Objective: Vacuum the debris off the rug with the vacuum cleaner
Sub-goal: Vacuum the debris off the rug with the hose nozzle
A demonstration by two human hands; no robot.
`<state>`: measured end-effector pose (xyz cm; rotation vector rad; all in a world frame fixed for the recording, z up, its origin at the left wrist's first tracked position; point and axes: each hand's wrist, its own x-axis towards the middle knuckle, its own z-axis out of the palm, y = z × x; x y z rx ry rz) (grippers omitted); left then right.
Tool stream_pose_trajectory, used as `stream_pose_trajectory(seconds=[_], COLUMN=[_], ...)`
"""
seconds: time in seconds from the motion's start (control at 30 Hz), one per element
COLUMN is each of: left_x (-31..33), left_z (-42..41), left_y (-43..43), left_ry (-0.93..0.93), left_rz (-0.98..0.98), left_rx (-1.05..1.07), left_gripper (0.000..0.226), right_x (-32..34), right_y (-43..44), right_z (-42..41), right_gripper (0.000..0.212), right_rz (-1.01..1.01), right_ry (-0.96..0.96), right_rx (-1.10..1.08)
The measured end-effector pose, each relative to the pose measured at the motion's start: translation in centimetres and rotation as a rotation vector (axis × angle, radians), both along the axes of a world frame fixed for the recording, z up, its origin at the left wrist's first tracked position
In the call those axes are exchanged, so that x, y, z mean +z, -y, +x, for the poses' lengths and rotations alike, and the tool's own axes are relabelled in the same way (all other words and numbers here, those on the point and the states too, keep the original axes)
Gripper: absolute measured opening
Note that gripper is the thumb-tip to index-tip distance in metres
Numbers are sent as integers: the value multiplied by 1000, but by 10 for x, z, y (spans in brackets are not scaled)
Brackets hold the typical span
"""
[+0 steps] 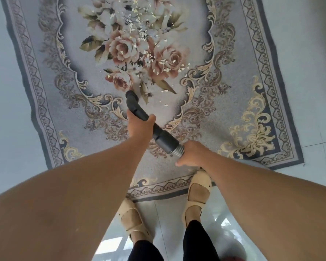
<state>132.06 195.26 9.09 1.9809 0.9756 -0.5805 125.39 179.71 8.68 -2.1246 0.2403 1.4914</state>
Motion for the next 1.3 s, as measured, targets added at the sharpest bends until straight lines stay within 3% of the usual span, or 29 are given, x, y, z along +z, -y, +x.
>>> stream_pose_trajectory(seconds=[0.23, 0.43, 0.57, 0.8, 0.97, 1.3], left_x=[4, 9, 8, 4, 1, 6], left_z=[6, -61, -72, -19, 0, -34], left_y=[17, 80, 102, 61, 35, 110], left_ry=[-24, -89, -114, -12, 1, -56], left_rz=[-20, -150, -211, -72, -2, -176], left_rx=[-96, -31, -103, -92, -37, -217], left_gripper=[63, 81, 85, 74, 66, 82], right_x=[-1, 17, 24, 5, 1, 11], right_y=[9, 74, 89, 56, 35, 96], right_z=[-11, -64, -84, -26, -3, -59], right_gripper=[23, 36, 43, 21, 27, 24], right_rz=[-21, -142, -178, -80, 3, -162], right_ry=[3, -113, -120, -31, -19, -58], right_rx=[-51, 28, -6, -5, -13, -56])
